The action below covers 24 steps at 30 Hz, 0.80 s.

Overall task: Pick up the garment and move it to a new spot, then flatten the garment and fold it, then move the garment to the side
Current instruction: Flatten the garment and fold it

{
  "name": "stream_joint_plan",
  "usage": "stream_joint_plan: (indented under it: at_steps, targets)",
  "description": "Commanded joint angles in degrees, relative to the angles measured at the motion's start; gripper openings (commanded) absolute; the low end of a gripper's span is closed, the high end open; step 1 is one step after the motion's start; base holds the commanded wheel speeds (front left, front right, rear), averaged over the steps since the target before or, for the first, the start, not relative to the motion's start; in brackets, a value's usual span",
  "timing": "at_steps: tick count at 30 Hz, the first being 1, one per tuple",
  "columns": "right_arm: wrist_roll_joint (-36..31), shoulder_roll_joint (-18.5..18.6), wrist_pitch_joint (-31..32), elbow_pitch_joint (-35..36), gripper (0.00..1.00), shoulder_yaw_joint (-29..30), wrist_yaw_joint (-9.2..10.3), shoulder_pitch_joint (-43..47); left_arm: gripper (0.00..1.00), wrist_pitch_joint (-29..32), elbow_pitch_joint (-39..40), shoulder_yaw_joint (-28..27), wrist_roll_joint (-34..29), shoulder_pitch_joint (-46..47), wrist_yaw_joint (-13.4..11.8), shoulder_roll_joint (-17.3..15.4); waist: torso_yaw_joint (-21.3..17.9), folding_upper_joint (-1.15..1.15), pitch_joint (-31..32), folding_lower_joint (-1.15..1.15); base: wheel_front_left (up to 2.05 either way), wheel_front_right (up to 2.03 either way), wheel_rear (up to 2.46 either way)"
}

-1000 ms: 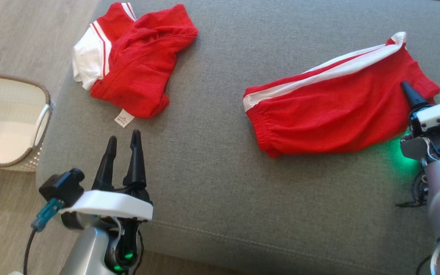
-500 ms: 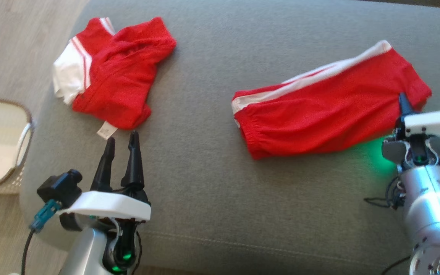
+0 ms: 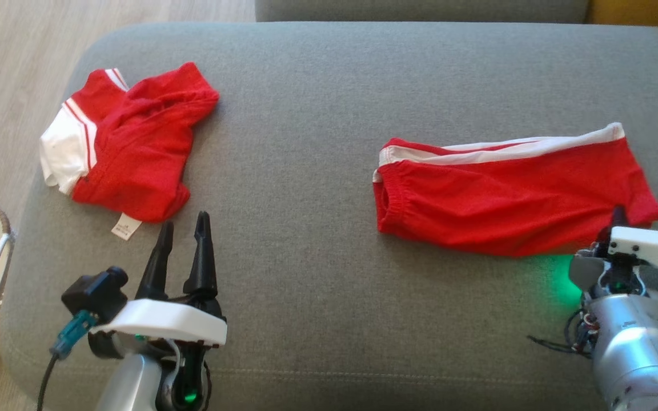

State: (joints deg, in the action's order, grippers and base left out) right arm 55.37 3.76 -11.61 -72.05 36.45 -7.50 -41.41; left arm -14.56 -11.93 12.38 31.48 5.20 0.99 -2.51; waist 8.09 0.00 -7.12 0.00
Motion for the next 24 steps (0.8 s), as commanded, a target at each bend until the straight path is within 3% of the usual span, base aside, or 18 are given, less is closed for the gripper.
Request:
stream_joint_plan:
  at_steps: [1, 7, 12, 24]
  targets:
    - [0.65, -0.85, -0.28, 0.59, 0.0, -1.92, 0.01, -0.89, 1.0, -0.44, 1.56, -1.58, -0.21, 1.3, -0.19, -0.37, -0.17, 0.0, 0.2, 0.0, 0.0, 0.0, 0.0]
    - [1.64, -0.87, -1.75, -0.29, 0.0, -5.9, 0.01, -1.17, 1.0, -0.44, 1.2, -1.34, -0.34, 1.04, -0.17, -0.37, -0.39, 0.0, 0.96, 0.0, 0.0, 0.0, 0.0]
    - [2.68, -0.88, -1.69, 4.29, 0.0, -13.03, 0.01, -1.48, 1.0, -0.44, 0.98, -1.7, -0.05, 0.81, -0.1, -0.37, 0.09, 0.0, 2.21, 0.0, 0.0, 0.0, 0.0]
    - [20.95, -0.88, -0.86, 29.23, 0.0, -46.74, 0.01, 11.49, 1.0, -0.44, 0.35, -2.2, -0.27, -0.58, -0.08, -0.37, 2.62, 0.0, 3.71, 0.0, 0.0, 0.0, 0.0]
